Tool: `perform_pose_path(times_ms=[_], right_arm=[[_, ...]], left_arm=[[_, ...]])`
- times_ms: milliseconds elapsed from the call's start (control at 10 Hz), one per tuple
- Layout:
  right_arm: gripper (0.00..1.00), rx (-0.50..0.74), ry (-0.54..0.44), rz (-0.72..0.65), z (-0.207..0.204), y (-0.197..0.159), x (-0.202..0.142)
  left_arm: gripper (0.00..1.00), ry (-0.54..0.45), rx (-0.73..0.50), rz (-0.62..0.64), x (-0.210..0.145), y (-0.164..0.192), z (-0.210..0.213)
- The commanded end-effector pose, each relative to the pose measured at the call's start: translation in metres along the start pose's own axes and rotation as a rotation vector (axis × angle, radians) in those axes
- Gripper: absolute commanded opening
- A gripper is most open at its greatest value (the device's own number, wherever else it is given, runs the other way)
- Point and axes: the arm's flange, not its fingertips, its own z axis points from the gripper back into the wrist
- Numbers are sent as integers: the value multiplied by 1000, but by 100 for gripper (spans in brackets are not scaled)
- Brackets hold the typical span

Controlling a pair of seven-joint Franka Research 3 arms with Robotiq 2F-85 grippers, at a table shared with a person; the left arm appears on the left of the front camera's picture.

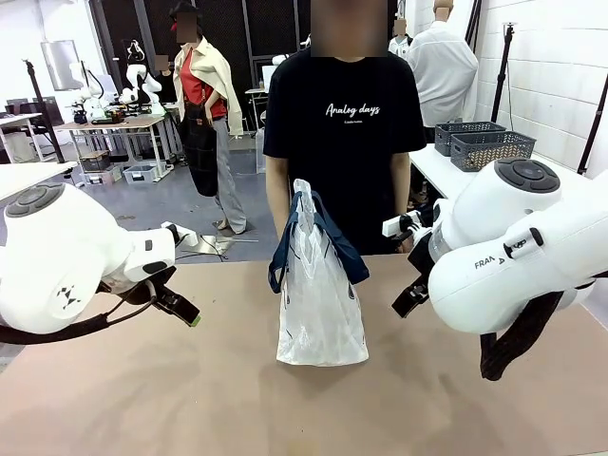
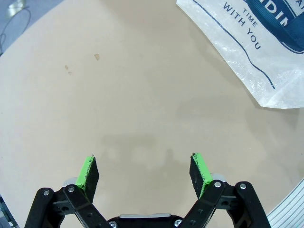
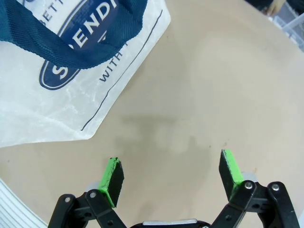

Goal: Transfer purchased items from the store into the shopping bag.
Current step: Open the Reusable shopping bag in the center of the table.

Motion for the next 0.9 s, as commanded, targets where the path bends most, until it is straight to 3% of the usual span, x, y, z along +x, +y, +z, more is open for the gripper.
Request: perform_pose_path(times_ms=[0, 300, 400, 800], right_arm=[[100, 63, 28, -50, 12, 0, 12], [100, 90, 31, -66, 36, -5, 38], [100, 92, 62, -85, 48, -8, 51], [100, 38, 100, -116, 98, -29, 121]], left_arm=[[100, 17, -72, 48, 12, 3, 22], [100, 25, -137, 73, 37, 1, 42], [100, 27, -104, 122, 51, 0, 52], [100, -19, -120, 177, 110, 4, 104]])
